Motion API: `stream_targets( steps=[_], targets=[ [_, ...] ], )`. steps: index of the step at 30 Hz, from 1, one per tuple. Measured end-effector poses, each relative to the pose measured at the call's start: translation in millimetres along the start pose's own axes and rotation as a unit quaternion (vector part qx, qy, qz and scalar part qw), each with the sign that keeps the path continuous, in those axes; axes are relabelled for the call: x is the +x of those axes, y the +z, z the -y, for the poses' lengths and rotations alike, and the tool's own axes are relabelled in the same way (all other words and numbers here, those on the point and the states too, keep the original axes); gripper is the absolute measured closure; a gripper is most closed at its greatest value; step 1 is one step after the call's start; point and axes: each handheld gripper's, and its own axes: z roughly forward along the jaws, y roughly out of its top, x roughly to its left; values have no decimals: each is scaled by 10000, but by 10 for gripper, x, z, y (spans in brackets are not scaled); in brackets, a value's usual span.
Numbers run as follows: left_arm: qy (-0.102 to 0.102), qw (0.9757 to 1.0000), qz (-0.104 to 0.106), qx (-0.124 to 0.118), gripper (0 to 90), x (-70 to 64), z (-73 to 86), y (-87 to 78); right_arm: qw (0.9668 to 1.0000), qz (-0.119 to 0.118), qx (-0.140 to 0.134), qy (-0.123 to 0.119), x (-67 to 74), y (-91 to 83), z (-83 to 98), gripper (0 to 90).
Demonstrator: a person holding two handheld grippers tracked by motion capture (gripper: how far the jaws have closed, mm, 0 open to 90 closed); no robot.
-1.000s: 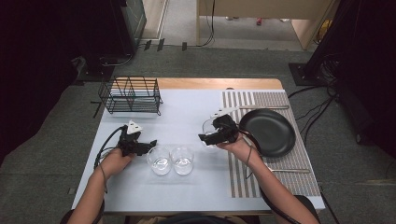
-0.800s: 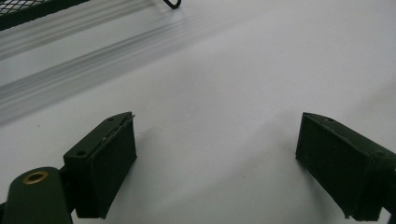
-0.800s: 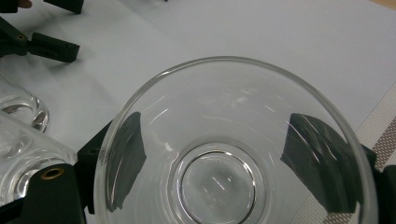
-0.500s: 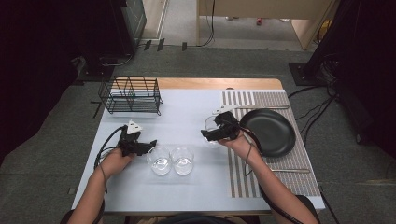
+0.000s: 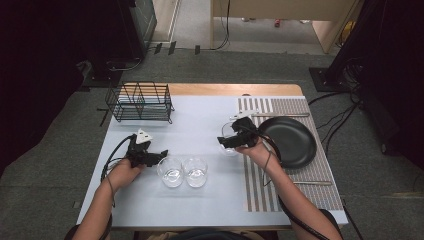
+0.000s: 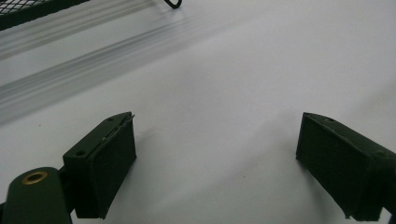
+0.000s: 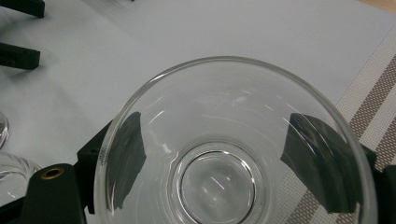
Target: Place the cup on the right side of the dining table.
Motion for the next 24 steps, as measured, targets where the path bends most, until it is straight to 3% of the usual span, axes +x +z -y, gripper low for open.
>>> stream_targets(
  steps=[24],
  targets=[
    [-10,10000,14,9,118,4,-1,1,9997,217,30,132,-141,25,9,185]
  ],
)
